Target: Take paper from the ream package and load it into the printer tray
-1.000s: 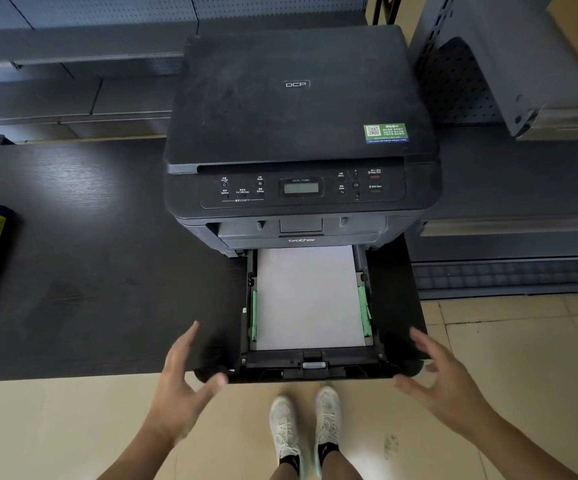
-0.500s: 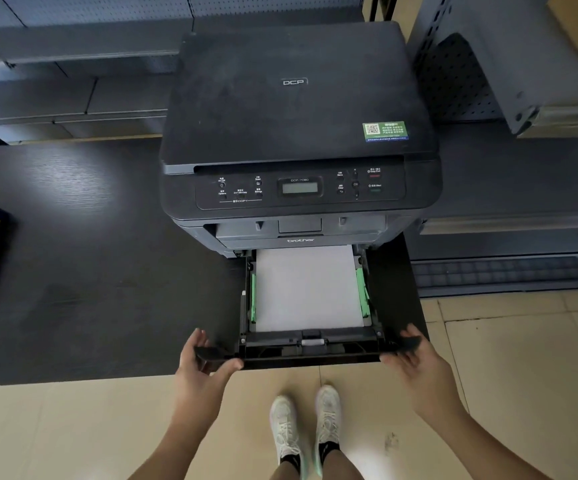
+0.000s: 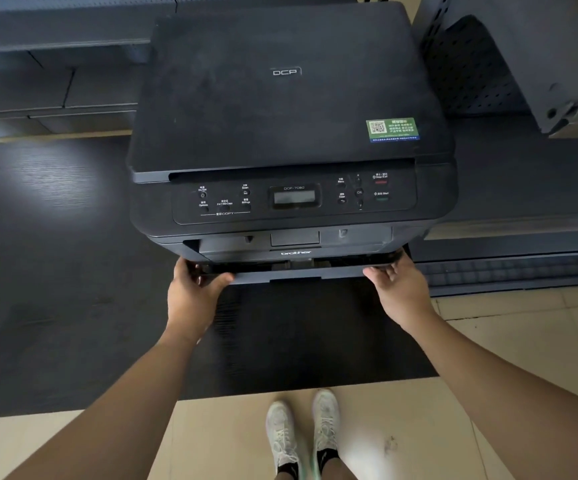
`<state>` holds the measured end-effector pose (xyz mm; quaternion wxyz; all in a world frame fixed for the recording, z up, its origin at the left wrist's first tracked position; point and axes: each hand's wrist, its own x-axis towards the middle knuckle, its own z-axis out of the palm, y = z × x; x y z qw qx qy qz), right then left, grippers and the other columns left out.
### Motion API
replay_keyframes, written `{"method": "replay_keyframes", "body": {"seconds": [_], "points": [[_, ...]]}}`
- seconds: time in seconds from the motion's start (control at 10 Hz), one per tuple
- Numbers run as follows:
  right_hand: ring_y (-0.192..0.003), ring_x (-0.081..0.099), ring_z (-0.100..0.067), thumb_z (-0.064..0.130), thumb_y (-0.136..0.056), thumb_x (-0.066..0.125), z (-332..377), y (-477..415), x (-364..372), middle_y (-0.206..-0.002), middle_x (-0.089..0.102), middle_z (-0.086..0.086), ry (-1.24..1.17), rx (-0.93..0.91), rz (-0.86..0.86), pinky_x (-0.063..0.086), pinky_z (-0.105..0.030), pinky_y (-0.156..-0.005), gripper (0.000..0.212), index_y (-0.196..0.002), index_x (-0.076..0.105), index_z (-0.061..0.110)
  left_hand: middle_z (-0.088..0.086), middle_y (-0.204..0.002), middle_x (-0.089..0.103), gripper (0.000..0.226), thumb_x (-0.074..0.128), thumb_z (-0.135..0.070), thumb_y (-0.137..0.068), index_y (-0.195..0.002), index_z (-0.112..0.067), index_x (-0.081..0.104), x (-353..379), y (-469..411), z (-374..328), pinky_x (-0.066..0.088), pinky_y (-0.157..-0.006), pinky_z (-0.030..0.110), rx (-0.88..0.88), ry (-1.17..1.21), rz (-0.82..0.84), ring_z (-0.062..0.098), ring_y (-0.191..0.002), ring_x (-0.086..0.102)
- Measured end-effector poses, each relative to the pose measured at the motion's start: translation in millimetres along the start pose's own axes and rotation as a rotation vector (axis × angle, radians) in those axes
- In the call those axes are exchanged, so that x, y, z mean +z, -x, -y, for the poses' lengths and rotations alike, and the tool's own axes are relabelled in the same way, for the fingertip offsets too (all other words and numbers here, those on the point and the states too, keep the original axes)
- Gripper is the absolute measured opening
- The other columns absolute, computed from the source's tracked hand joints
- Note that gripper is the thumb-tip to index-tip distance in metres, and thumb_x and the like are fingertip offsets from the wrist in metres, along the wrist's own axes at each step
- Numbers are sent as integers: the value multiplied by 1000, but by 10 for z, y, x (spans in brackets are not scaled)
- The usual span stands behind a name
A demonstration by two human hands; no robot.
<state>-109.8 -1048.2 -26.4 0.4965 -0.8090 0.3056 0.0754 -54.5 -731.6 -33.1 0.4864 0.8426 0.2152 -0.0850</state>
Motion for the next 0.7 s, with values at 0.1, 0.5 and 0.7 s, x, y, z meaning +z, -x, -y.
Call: {"method": "replay_keyframes", "body": {"seconds": [0.1, 0.5, 0.7], "points": [[-123, 59, -16, 17, -90, 69, -7, -49, 40, -132, 65, -2, 4, 13, -24, 37, -10, -91, 57, -143, 45, 13, -5, -92, 64, 46, 83, -21, -77, -112, -12, 54, 18, -32, -7, 43, -80, 30, -6, -8, -4, 18, -88, 61], [-120, 60, -24, 21, -91, 68, 113, -84, 80, -125, 66, -5, 24, 19, -68, 38, -22, -90, 46, -132, 51, 9, 1, -114, 68, 58, 85, -23, -74, -119, -16, 49, 46, -192, 36, 47, -88, 32, -22, 59, 17, 20, -104, 64], [-138, 48, -24, 26, -92, 68, 18, 21, 13, -152, 48, -8, -10, 50, 41, 37, -31, -109, 73, -153, 31, 14, -1, -132, 62, 70, 83, -16, -78, -137, -18, 44, -33, 34, 10, 46, -105, 38, -27, 135, 62, 13, -117, 61]]}}
